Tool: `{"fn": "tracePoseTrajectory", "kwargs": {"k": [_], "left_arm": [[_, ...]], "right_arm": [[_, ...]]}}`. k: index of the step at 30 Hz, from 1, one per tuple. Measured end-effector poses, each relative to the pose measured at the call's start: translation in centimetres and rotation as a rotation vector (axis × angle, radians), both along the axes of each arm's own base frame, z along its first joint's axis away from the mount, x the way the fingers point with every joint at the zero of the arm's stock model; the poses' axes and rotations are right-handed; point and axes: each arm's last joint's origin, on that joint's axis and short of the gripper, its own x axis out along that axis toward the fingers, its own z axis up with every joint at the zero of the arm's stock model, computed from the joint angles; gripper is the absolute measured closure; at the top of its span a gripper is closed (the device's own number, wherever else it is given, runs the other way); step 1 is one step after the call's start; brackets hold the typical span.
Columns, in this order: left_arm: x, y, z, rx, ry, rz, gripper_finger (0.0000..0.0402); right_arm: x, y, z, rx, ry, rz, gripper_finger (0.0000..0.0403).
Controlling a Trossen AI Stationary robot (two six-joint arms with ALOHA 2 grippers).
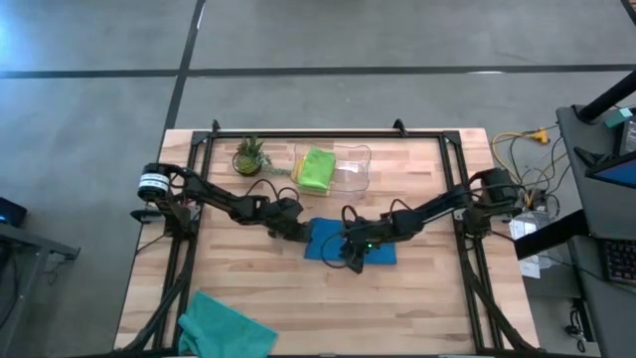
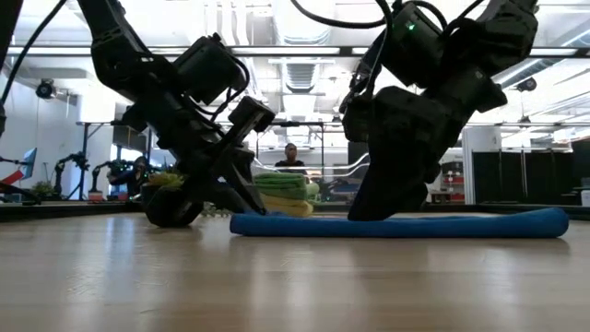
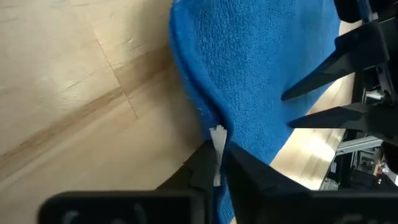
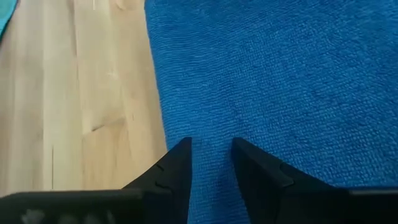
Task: Fold microfiber towels
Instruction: Fold the blue microfiber towel
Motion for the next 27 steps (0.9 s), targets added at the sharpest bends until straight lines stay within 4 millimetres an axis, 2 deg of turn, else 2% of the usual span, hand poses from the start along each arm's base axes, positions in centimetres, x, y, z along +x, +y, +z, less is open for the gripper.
{"fn": "tracePoseTrajectory", "kwargs": {"k": [2, 11, 27], "left_arm": [[0.0, 0.0, 0.0, 0.001, -0.001, -0.001, 0.0395], [0.3, 0.0, 0.3, -0.003, -0.051, 0.002, 0.0399], [2.4, 0.1, 3.1, 0.012, -0.297, 0.023, 0.0400]], "right_arm": [[0.1, 0.0, -0.2, -0.001, 0.006, -0.001, 0.0298], [0.0, 0.0, -0.3, -0.003, 0.027, -0.003, 0.0318], [-0.1, 0.0, -0.4, -0.012, 0.044, 0.005, 0.0319]]}}
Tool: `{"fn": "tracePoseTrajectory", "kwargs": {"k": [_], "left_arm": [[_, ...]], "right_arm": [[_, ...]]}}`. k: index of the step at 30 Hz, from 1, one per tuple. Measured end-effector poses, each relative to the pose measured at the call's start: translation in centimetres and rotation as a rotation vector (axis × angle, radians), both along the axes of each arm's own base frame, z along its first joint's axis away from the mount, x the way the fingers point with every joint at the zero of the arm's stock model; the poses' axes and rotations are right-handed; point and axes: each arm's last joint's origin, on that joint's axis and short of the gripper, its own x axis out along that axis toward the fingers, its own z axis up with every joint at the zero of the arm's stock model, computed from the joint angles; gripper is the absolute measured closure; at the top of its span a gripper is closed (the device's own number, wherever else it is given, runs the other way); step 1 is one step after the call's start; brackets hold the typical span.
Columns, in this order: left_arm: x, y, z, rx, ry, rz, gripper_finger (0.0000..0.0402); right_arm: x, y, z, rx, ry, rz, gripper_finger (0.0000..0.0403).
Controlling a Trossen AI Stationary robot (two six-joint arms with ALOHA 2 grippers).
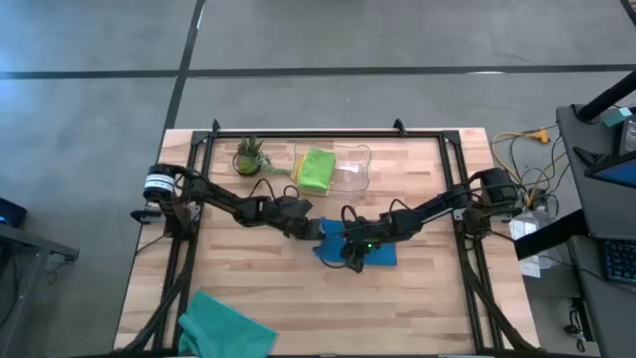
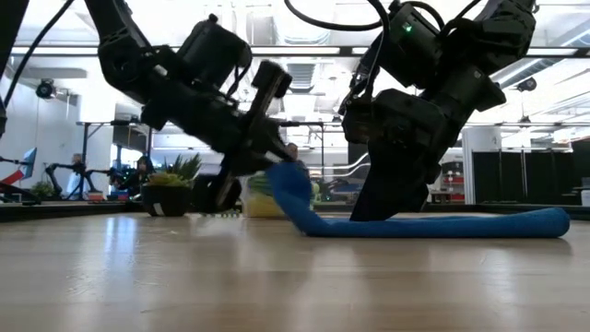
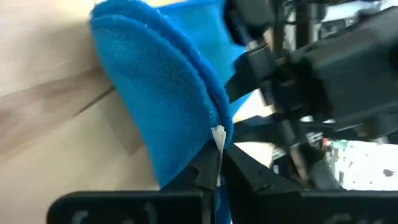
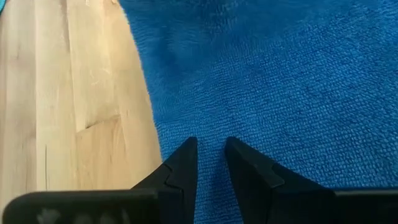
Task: Fold microfiber towels
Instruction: Fold the blue microfiber towel
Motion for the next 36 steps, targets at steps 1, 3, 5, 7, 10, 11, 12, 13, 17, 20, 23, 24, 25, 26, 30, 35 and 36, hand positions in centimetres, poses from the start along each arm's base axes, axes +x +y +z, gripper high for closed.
{"fn": "tracePoseTrajectory", "kwargs": {"k": [1, 3, 5, 7, 10, 11, 12, 13, 17, 20, 23, 24, 25, 26, 30, 35, 36], "left_arm": [[0.1, 0.0, 0.2, 0.001, -0.006, 0.002, 0.0400], [0.2, 0.0, 0.1, 0.003, 0.001, 0.004, 0.0400], [0.2, 0.0, 0.2, 0.006, -0.002, 0.005, 0.0400], [0.1, 0.0, 0.1, 0.007, 0.001, 0.006, 0.0400], [-0.2, 0.0, -0.3, 0.007, 0.020, 0.006, 0.0400], [-0.3, 0.0, -0.4, 0.007, 0.026, 0.006, 0.0400], [-0.3, 0.0, -0.5, 0.007, 0.034, 0.006, 0.0400], [-0.4, 0.0, -0.6, 0.007, 0.042, 0.006, 0.0400], [-0.7, 0.0, -0.9, 0.007, 0.059, 0.007, 0.0400], [-0.8, 0.1, -1.0, 0.008, 0.061, 0.009, 0.0400], [-1.1, 0.2, -1.3, 0.008, 0.071, 0.011, 0.0400], [-1.2, 0.2, -1.4, 0.008, 0.075, 0.011, 0.0400], [-1.4, 0.2, -1.4, 0.008, 0.079, 0.011, 0.0400], [-1.5, 0.2, -1.5, 0.008, 0.080, 0.011, 0.0400], [-1.8, 0.3, -1.5, 0.008, 0.077, 0.014, 0.0400], [-1.8, 0.5, -1.4, 0.008, 0.072, 0.022, 0.0400], [-1.8, 0.5, -1.4, 0.008, 0.072, 0.024, 0.0400]], "right_arm": [[0.0, 0.0, 0.0, 0.000, 0.000, 0.000, 0.0319], [-0.1, 0.0, 0.2, 0.001, -0.001, 0.000, 0.0319], [-0.2, -0.1, 0.5, 0.002, 0.000, -0.001, 0.0319], [-0.5, -0.3, 1.0, 0.002, 0.003, -0.006, 0.0319], [-0.8, -0.8, 2.1, -0.011, -0.010, -0.013, 0.0319], [-0.9, -1.0, 2.4, -0.016, -0.007, -0.018, 0.0319], [-1.0, -1.1, 2.7, -0.020, -0.009, -0.022, 0.0319], [-1.1, -1.2, 2.9, -0.022, -0.007, -0.022, 0.0319], [-1.3, -1.0, 3.3, -0.030, -0.012, 0.006, 0.0319], [-1.2, -0.6, 3.1, -0.031, -0.011, 0.026, 0.0319], [-1.3, -0.3, 3.1, -0.034, -0.004, 0.042, 0.0322], [-1.3, -0.2, 3.1, -0.036, -0.001, 0.047, 0.0325], [-1.4, -0.1, 3.0, -0.037, 0.004, 0.051, 0.0331], [-1.5, 0.0, 3.0, -0.038, 0.013, 0.056, 0.0340], [-1.6, 0.9, 3.0, -0.041, 0.012, 0.083, 0.0386], [-2.1, 1.2, 2.7, -0.049, 0.060, 0.088, 0.0393], [-2.1, 1.1, 2.5, -0.052, 0.073, 0.086, 0.0394]]}}
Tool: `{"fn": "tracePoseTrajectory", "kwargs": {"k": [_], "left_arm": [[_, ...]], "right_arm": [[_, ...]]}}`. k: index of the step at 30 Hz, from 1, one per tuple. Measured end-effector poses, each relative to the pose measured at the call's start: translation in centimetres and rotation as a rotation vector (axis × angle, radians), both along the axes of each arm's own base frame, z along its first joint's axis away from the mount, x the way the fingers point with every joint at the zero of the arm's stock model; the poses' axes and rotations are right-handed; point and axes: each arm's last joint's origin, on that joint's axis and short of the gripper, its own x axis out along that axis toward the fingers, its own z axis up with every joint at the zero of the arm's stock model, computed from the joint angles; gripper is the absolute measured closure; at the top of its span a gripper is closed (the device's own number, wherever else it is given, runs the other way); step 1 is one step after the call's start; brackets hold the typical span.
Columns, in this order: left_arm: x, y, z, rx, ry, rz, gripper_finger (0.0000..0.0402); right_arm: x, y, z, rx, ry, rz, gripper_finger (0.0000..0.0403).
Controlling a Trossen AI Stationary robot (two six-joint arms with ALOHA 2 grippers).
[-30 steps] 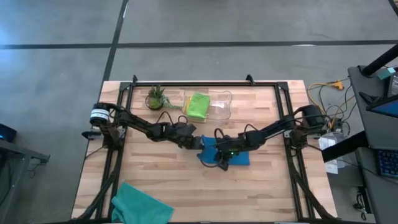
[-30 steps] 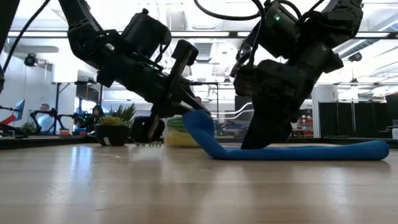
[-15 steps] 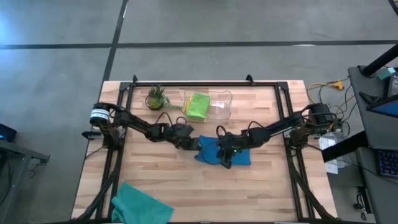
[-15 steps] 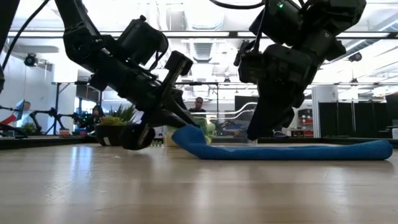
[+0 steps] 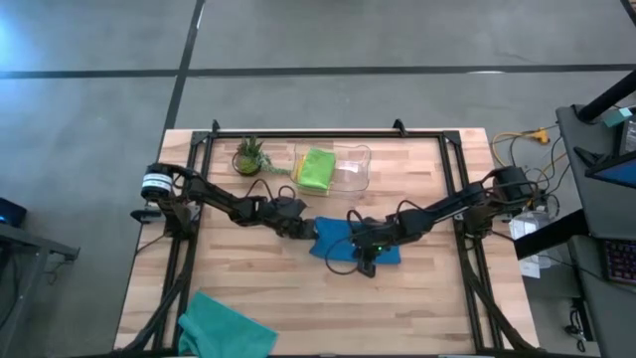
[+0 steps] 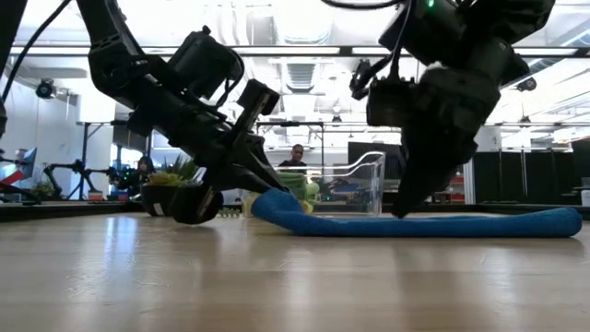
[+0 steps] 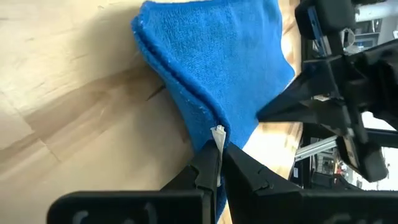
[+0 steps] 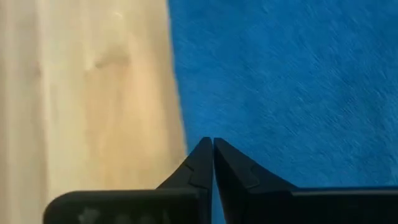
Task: Fold microfiber towels
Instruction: Fold the blue microfiber towel
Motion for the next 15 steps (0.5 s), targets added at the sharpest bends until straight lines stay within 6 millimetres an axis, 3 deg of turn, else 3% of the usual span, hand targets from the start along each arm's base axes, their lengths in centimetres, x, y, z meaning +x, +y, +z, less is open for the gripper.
{"fn": "tracePoseTrajectory", "kwargs": {"k": [15], "left_arm": [[0.2, 0.1, 0.3, 0.005, -0.038, 0.001, 0.0400]], "right_arm": [[0.3, 0.2, -1.2, 0.025, 0.032, 0.014, 0.0394]]}}
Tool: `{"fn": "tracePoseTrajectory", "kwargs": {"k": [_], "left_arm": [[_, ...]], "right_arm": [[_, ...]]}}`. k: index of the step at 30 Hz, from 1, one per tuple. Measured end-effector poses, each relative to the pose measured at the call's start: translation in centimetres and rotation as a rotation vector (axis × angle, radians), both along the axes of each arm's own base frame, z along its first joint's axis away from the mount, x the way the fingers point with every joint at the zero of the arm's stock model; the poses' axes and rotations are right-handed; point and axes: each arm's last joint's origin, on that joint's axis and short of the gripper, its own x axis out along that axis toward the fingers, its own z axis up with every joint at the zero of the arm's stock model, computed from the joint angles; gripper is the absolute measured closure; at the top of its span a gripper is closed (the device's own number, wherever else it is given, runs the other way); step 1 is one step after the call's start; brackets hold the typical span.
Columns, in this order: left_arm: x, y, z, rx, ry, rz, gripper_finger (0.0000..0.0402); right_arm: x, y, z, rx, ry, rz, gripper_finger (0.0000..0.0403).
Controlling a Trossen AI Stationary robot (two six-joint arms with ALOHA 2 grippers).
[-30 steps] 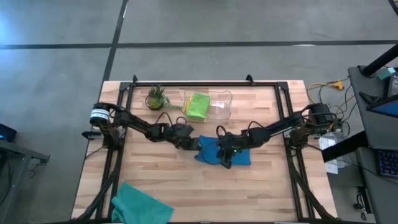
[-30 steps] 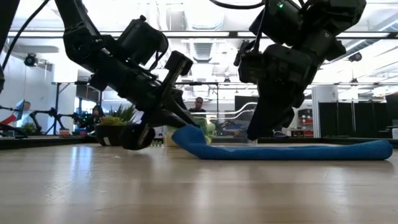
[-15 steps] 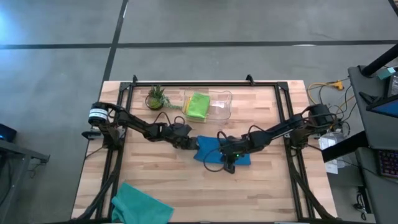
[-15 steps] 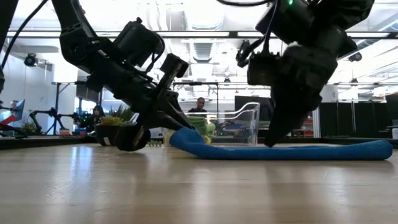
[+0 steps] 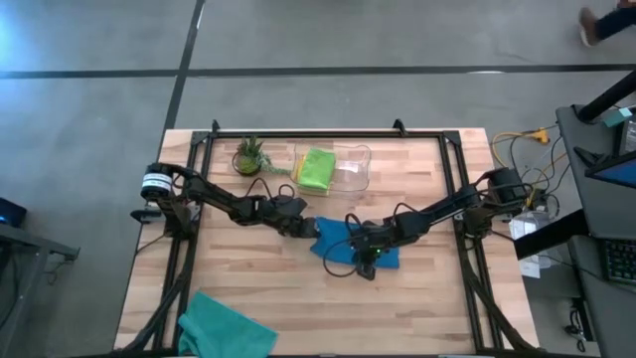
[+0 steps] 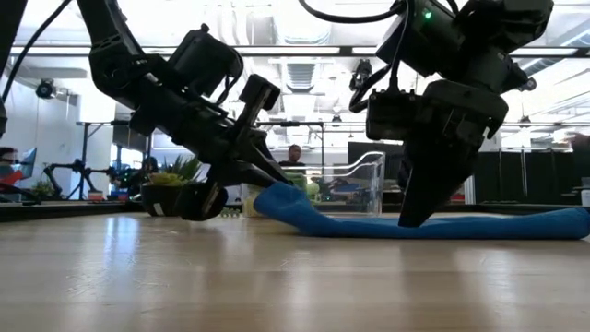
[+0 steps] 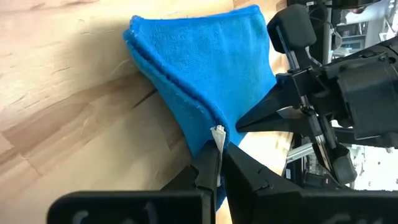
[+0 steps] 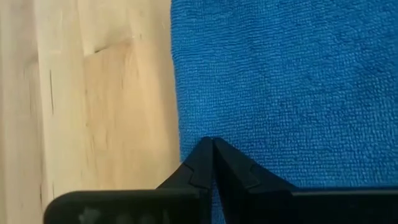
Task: Fold microfiber towels
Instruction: Fold the blue microfiber towel
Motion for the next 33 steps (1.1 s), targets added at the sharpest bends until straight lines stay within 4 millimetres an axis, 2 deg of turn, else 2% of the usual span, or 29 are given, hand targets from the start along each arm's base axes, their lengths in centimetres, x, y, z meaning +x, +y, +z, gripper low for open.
{"fn": "tracePoseTrajectory", "kwargs": {"k": [4, 11, 15, 18, 24, 28, 33], "left_arm": [[-0.1, 0.0, 0.3, 0.000, -0.008, 0.000, 0.0400], [-0.8, 0.0, 1.0, 0.010, -0.024, -0.005, 0.0401], [-1.8, 0.0, 1.6, 0.033, -0.039, 0.017, 0.0401], [-3.0, 0.2, 1.6, 0.049, -0.032, 0.050, 0.0401], [-4.5, 0.3, 1.3, 0.036, -0.021, 0.081, 0.0401], [-3.9, 0.3, 2.4, 0.037, -0.078, 0.080, 0.0401], [-2.2, 0.3, 4.5, 0.057, -0.177, 0.072, 0.0401]], "right_arm": [[-0.1, -0.4, 0.8, -0.015, -0.023, -0.029, 0.0394], [-0.9, -1.1, 5.0, 0.007, -0.153, -0.107, 0.0394], [-2.7, -1.4, 8.2, -0.020, -0.246, -0.148, 0.0394], [-4.9, -1.5, 9.3, -0.043, -0.293, -0.174, 0.0394], [-9.1, -2.0, 8.2, 0.016, -0.309, -0.241, 0.0394], [-10.7, -2.3, 7.6, 0.059, -0.326, -0.272, 0.0394], [-11.1, -2.5, 7.5, 0.060, -0.351, -0.279, 0.0394]]}}
